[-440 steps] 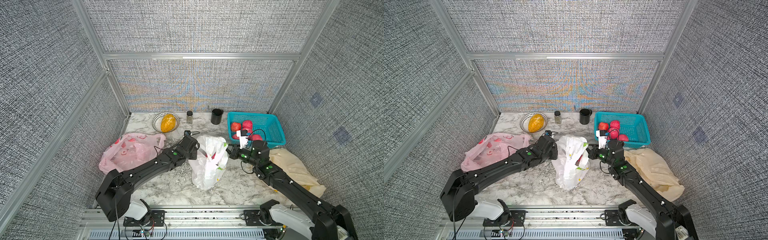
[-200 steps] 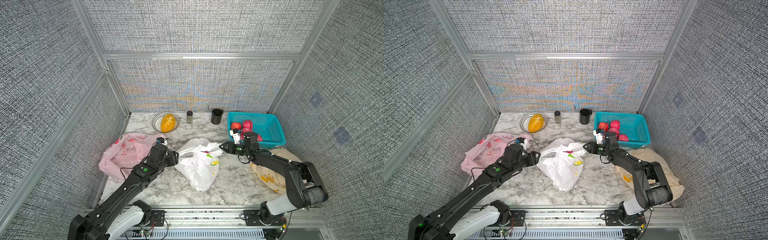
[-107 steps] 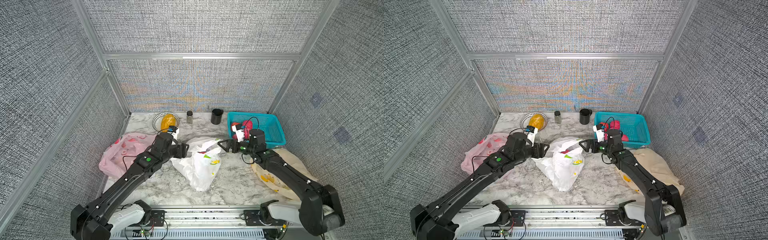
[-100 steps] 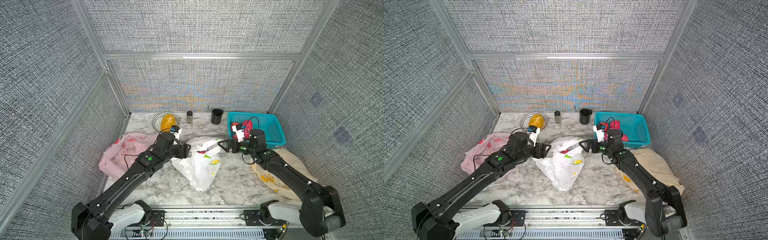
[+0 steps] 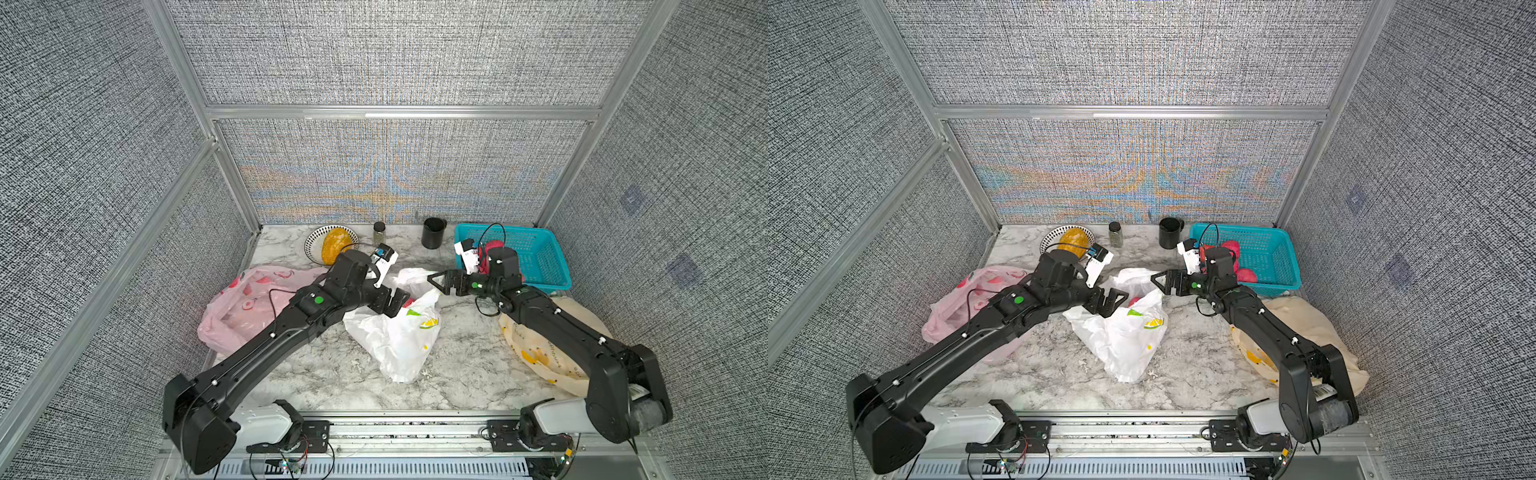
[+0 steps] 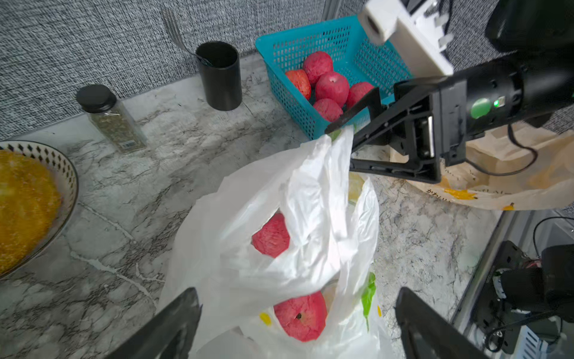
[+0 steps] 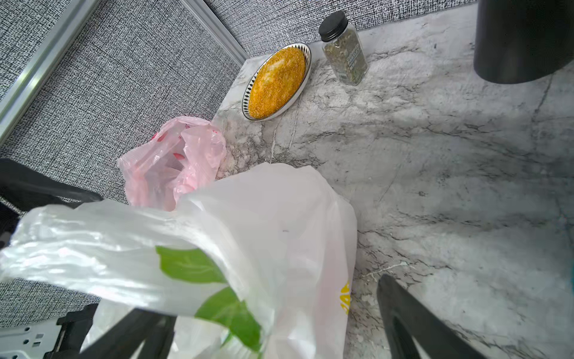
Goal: Untie the knot of a plastic bag & take out the apple
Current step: Adjust the plastic bag at the center of the board.
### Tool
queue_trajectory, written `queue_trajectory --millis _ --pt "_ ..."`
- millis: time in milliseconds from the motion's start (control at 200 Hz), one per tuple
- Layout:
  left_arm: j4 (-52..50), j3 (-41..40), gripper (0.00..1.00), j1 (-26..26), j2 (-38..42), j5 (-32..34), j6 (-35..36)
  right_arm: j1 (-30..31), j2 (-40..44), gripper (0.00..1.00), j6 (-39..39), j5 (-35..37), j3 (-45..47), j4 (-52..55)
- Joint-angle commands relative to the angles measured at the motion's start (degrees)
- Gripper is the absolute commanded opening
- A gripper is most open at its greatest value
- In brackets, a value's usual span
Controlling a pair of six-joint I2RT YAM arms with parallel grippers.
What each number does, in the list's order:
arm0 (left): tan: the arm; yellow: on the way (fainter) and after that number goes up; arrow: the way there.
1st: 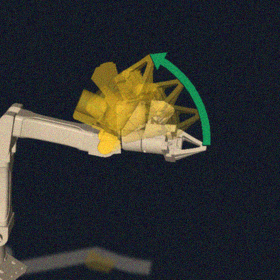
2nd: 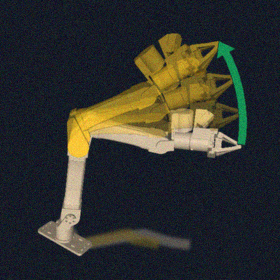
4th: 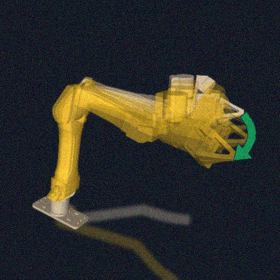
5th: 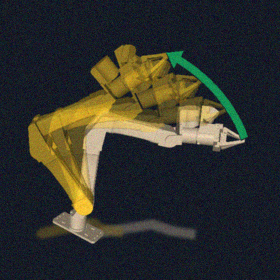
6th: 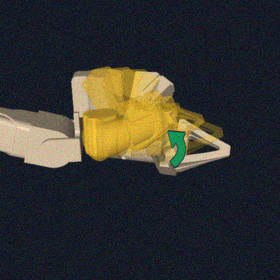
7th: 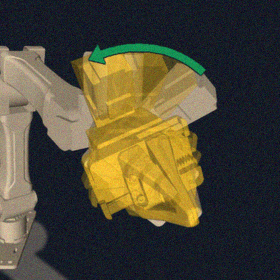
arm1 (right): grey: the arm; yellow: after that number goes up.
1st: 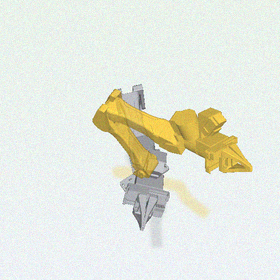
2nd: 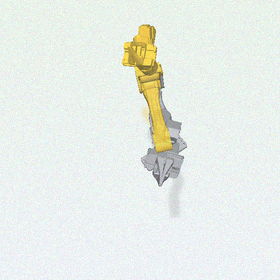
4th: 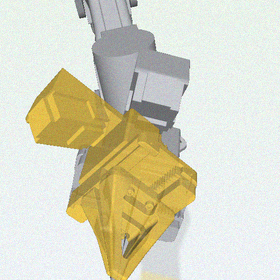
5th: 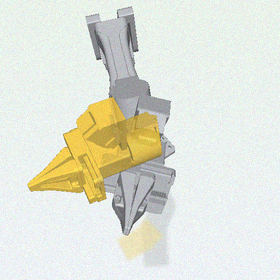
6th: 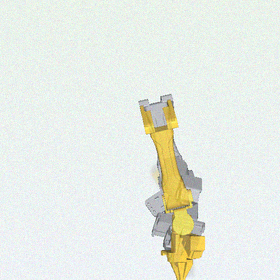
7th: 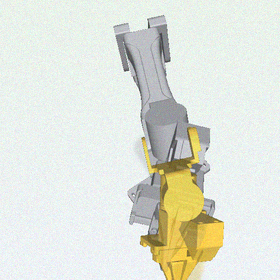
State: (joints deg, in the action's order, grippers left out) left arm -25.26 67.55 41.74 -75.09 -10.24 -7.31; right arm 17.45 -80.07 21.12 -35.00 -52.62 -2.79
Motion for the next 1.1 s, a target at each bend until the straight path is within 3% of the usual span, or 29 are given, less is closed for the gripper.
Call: queue_trajectory --millis 0,165,370,465,636,766,911,1096 --pt "-1.8 2.4 1.00 0.1 -4.0 1.5 3.0 0.7 0.6 0.98 -1.8 -1.1 -0.4 0.0" --pt "-6.6 9.1 0.98 -0.1 -12.2 10.4 2.1 1.6 2.0 0.98 -3.4 -1.7 0.6 1.2" --pt "-8.1 14.1 0.89 -1.4 -20.5 6.2 4.1 2.5 2.8 0.97 -5.9 -3.6 0.8 2.5" --pt "-8.6 14.9 0.67 -2.8 -23.3 3.8 3.4 2.9 2.9 0.97 -6.8 -4.4 0.8 3.0" --pt "-5.4 12.9 0.45 -5.7 -24.2 -2.9 2.1 3.4 3.3 0.97 -8.0 -5.6 1.5 3.5" --pt "-4.0 12.3 0.00 -7.1 -25.1 -6.5 1.0 3.5 3.5 0.98 -7.8 -5.6 1.7 3.2" --pt "-2.8 11.4 0.00 -7.6 -25.1 -5.9 -1.0 3.6 4.7 0.98 -6.8 -5.0 1.8 2.8" --pt "2.8 6.3 0.00 -11.5 -22.0 -4.4 -9.1 3.5 7.6 0.98 -6.4 -2.9 2.3 4.4"
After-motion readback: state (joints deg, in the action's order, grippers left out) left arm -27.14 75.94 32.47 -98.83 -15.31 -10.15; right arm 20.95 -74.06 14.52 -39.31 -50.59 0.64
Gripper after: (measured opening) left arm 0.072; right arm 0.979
